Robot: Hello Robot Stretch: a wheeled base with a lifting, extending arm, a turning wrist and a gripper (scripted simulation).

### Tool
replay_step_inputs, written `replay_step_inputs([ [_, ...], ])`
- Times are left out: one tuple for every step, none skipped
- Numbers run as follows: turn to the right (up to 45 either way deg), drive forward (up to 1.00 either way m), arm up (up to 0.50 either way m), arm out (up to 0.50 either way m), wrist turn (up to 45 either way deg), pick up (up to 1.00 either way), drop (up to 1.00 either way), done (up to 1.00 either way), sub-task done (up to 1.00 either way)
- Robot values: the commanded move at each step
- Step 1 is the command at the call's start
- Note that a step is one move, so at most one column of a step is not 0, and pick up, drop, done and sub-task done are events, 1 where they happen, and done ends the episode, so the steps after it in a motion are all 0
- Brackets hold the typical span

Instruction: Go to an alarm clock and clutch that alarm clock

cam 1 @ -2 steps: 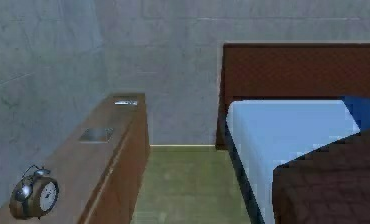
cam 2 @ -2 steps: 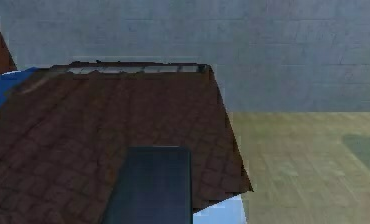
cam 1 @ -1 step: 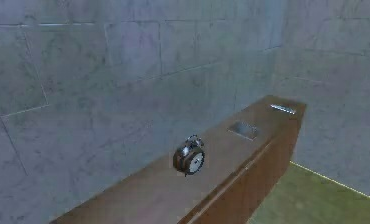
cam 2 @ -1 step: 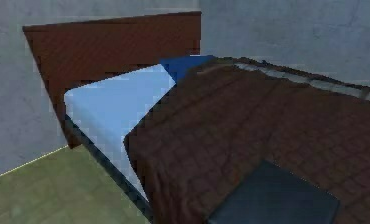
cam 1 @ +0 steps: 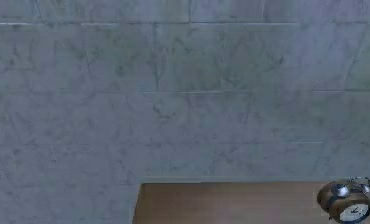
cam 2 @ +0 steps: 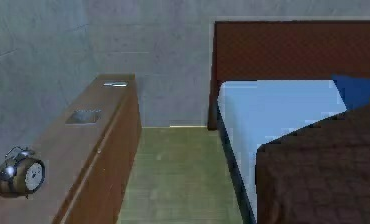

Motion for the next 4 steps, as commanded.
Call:
replay_step_inputs([
  [-39.0,0.00,0.00,0.00,0.0,0.00,0.00,0.00,0.00],
  [0.0,0.00,0.50,0.00,0.0,0.00,0.00,0.00,0.00],
  [0.0,0.00,0.34,0.00,0.0,0.00,0.00,0.00,0.00],
  [0.0,0.00,0.00,0.50,0.0,0.00,0.00,0.00,0.00],
])
